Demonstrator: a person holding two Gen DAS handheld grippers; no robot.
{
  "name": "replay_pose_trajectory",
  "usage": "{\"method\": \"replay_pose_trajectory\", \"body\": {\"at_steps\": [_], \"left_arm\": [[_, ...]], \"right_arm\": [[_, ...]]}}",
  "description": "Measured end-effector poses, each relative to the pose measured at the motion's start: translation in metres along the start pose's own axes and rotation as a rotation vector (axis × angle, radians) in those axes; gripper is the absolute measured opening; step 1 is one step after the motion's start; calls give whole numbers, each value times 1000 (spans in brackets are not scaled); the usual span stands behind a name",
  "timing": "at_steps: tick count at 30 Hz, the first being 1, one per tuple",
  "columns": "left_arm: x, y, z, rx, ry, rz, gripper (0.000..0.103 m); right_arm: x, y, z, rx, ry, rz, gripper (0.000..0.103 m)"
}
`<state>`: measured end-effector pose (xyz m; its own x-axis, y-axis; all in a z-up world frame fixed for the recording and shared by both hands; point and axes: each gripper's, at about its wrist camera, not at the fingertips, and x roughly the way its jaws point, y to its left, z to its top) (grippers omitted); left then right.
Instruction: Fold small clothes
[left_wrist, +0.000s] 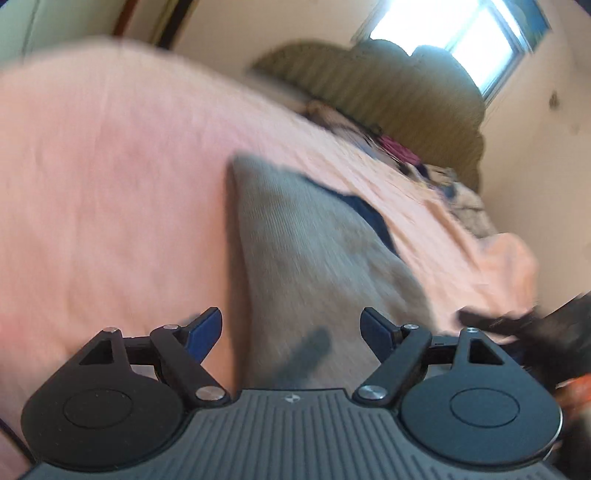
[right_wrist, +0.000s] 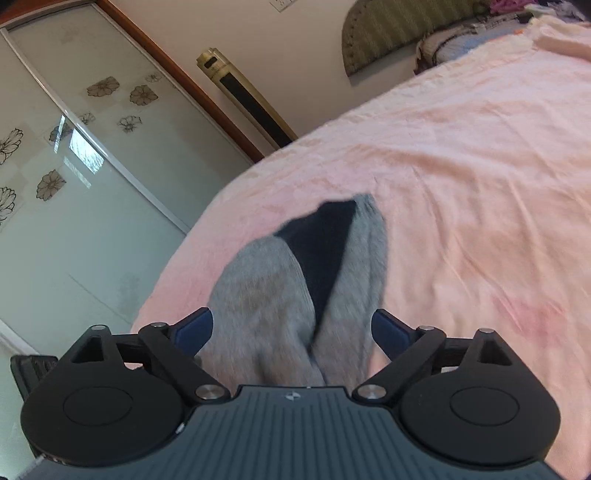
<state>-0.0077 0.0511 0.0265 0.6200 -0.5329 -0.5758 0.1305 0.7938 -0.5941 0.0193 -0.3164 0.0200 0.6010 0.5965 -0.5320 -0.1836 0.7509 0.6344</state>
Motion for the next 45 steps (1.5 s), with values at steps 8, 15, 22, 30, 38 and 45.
{"method": "replay_pose_trajectory", "body": {"at_steps": [8,15,22,30,38,45], "left_arm": [[30,10,-1,-108,176,-93,18],[11,4,-4,97,157,-3,21],[-30,-67,5,383,-194,195,70],[79,-90,-16,599,-204,416,76],[79,-82,-12,551,-204,397,83],[81,-79,-9,531,-202,393,85]], "right_arm": [[18,-14,-27,90,202,95,22],[-6,-16,-36,26,193,63,16],[-42,17,2,-18,-86,30,71],[98,51,60,-132,-35,-92,74],[106,40,55,-221,-6,-132,55],[108,54,36,-308,4,-180,75]]}}
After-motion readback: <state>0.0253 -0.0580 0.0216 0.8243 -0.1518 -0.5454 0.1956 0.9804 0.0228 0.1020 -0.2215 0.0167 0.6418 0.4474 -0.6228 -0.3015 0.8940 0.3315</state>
